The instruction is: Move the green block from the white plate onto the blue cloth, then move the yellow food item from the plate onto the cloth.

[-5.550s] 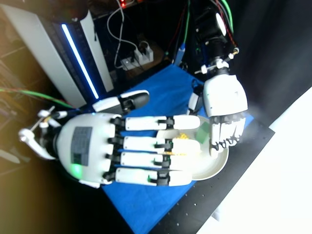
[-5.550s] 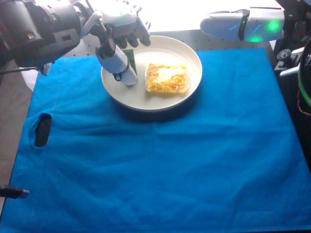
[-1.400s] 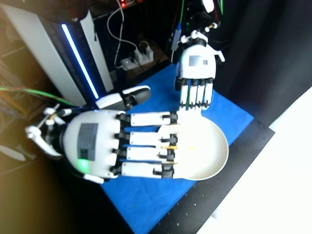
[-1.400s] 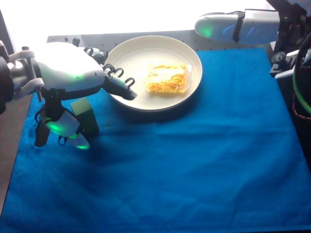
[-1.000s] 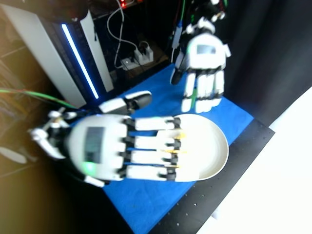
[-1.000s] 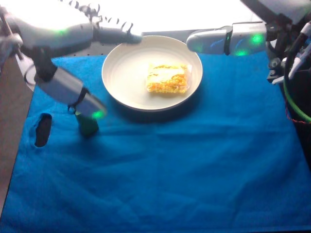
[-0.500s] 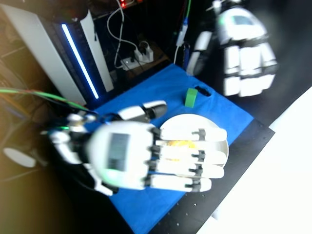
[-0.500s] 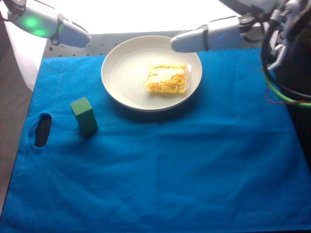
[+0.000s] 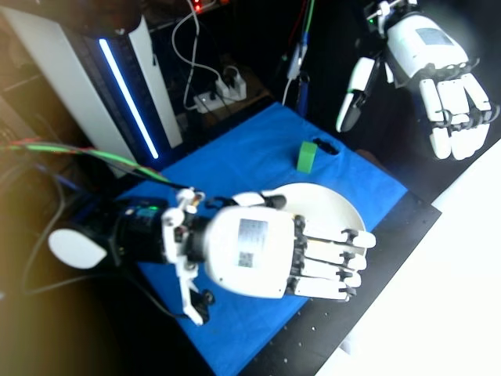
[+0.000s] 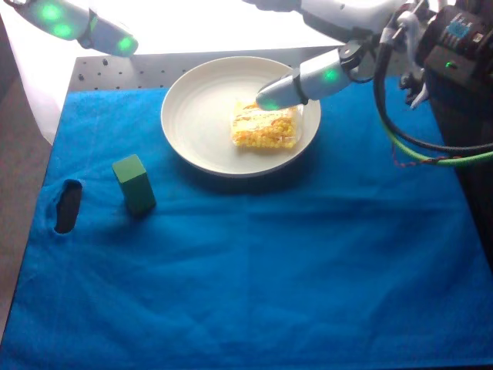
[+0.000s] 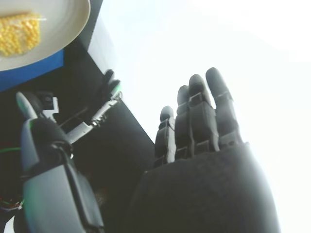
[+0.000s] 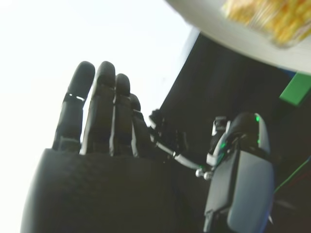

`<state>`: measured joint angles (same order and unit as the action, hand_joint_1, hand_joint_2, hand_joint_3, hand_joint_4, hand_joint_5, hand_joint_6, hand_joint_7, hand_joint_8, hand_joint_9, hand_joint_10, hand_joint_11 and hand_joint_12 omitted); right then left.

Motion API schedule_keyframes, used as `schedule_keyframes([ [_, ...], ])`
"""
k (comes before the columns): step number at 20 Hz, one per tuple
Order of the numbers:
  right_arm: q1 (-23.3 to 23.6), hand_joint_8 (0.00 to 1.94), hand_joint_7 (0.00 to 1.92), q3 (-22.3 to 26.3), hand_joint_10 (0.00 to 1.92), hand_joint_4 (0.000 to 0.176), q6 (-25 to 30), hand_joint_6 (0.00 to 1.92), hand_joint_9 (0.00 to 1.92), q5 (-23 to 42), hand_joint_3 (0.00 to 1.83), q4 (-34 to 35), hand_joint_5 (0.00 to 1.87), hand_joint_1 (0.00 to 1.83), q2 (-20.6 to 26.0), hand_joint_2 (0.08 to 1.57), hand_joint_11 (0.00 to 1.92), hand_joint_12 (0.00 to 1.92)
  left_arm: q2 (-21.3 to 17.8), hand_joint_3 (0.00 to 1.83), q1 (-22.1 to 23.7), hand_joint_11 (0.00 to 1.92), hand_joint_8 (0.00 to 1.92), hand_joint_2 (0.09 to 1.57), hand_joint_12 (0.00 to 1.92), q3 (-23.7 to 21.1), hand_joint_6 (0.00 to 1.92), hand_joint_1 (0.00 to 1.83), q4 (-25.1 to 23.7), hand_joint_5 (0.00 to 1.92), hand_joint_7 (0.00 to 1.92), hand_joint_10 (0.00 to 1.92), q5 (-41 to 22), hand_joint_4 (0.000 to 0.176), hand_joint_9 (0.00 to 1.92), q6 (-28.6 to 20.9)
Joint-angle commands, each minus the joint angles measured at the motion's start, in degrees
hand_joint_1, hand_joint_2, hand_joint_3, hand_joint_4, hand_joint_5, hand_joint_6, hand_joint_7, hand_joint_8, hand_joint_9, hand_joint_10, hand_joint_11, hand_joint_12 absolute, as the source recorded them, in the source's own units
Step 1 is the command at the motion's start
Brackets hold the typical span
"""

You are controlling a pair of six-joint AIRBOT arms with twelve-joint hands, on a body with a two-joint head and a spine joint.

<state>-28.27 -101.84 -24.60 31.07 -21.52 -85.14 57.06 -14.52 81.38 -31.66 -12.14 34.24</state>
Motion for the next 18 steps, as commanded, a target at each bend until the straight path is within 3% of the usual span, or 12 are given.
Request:
schedule_keyframes([
  [1,0.96,0.0,0.42,-0.38,0.01,0.02,0.2,0.0,0.51,4.89,0.0,0.78,0.19,0.56,-0.25,0.77,0.16,1.25,0.28,0.0,1.03,0.0,0.0,0.79,0.59,0.29,0.0,0.64,1.03,0.08,0.15,0.0,-5.01,0.176,0.17,-0.06],
  [3,0.96,0.0,0.41,-0.4,0.0,0.012,0.2,0.0,0.5,4.44,0.01,-0.48,0.19,0.54,-0.79,0.8,0.16,1.2,0.29,0.0,1.11,0.0,0.0,0.78,0.61,0.27,0.0,0.64,1.04,0.07,0.14,0.0,-4.94,0.176,0.18,-0.05],
  [4,0.96,0.01,0.42,-0.4,0.01,0.0,0.2,0.01,0.51,4.2,0.0,-1.11,0.21,0.55,-1.1,0.8,0.18,1.21,0.36,0.0,1.22,0.0,0.0,0.77,0.62,0.27,0.01,0.66,1.02,0.11,0.15,0.0,-4.9,0.176,0.18,-0.02],
  [7,0.96,0.0,0.4,-0.52,0.0,0.0,0.2,0.0,0.52,3.32,0.0,-2.99,0.2,0.57,-1.78,0.8,0.2,1.18,0.56,0.0,1.68,0.0,0.0,0.76,0.58,0.27,0.0,0.66,0.47,0.12,0.13,0.0,-4.49,0.176,0.18,0.05],
  [8,0.96,0.0,0.38,-0.56,0.0,0.002,0.2,0.0,0.48,2.62,0.0,-4.37,0.19,0.55,-2.07,0.81,0.11,1.2,0.63,0.0,1.95,0.0,0.0,0.77,0.55,0.26,0.0,0.65,0.22,0.09,0.13,0.0,-4.37,0.164,0.18,0.05],
  [11,0.95,0.02,0.48,-1.38,0.05,0.0,0.2,0.01,0.65,1.87,0.0,-8.17,0.23,0.57,-3.15,0.79,0.26,1.35,0.64,0.0,2.16,0.0,0.01,0.77,0.55,0.14,0.0,0.66,0.08,0.1,0.17,0.0,-4.36,0.154,0.2,0.06],
  [14,0.94,0.0,0.46,-2.53,0.04,0.0,0.2,0.0,0.66,1.83,0.0,-10.38,0.23,0.6,-3.95,0.76,0.29,1.36,0.65,0.0,2.17,0.0,0.0,0.78,0.46,0.09,0.0,0.66,0.07,0.09,0.17,0.0,-4.38,0.127,0.19,0.06],
  [18,0.92,0.0,0.37,-2.73,0.0,0.0,0.2,0.0,0.5,0.46,0.0,-11.97,0.24,0.63,-4.54,0.79,0.19,1.25,0.65,0.0,2.17,0.0,0.0,0.78,0.45,-0.06,0.0,0.69,0.06,0.11,0.17,0.0,-4.49,0.145,0.21,0.07],
])
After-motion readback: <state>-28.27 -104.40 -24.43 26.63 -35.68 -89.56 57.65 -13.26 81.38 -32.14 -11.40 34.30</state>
